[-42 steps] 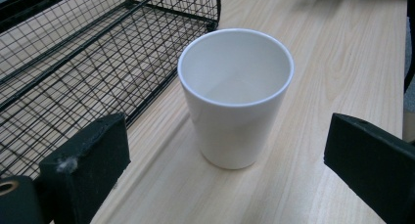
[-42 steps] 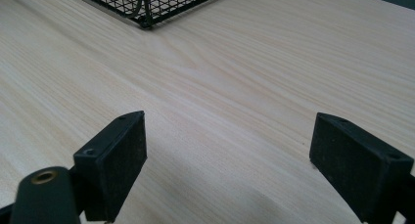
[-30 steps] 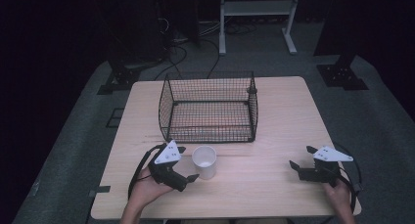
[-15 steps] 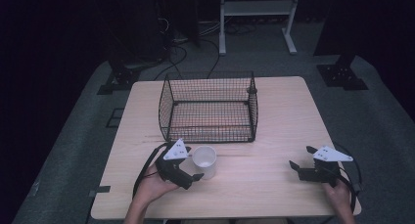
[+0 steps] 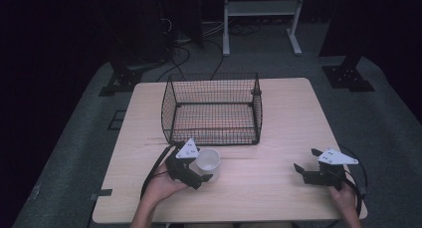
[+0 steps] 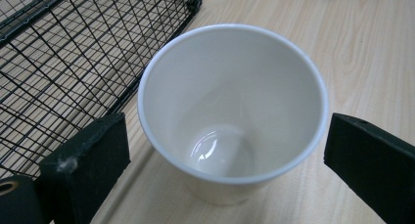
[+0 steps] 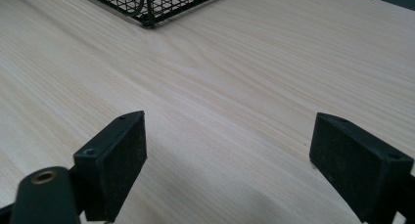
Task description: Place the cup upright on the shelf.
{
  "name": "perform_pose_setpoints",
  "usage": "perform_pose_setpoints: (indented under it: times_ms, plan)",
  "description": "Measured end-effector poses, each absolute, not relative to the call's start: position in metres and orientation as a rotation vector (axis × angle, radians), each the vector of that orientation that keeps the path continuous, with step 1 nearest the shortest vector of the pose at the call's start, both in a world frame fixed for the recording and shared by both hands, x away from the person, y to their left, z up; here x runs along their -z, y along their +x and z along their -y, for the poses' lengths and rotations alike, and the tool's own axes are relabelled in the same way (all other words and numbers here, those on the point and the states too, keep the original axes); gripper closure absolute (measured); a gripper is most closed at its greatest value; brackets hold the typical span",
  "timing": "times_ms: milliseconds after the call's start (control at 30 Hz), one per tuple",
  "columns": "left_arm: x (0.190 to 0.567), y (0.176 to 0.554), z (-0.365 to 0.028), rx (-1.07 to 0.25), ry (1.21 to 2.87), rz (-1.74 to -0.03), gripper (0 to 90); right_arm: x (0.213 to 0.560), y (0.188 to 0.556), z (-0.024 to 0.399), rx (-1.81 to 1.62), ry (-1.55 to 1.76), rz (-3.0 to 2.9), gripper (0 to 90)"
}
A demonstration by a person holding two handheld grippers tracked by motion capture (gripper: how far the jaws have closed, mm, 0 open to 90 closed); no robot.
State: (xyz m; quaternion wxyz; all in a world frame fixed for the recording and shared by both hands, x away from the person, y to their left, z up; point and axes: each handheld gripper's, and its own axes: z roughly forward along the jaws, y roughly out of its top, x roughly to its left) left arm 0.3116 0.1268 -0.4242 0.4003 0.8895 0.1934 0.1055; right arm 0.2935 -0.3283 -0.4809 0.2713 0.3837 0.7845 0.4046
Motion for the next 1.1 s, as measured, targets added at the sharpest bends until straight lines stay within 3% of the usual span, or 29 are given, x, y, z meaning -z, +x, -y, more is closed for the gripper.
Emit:
perform_pose_setpoints:
  times_ms: [767,1100]
  plan:
    - [0.434,0.325,-0.117,-0.216,2.290,-0.525,4.0,0.481,0.293,0.329,-1.095,1.029,-2.110,13.1]
    - [0.435,0.327,-0.116,-0.172,2.291,-0.501,15.7,0.481,0.293,0.329,-1.097,1.029,-2.107,13.1]
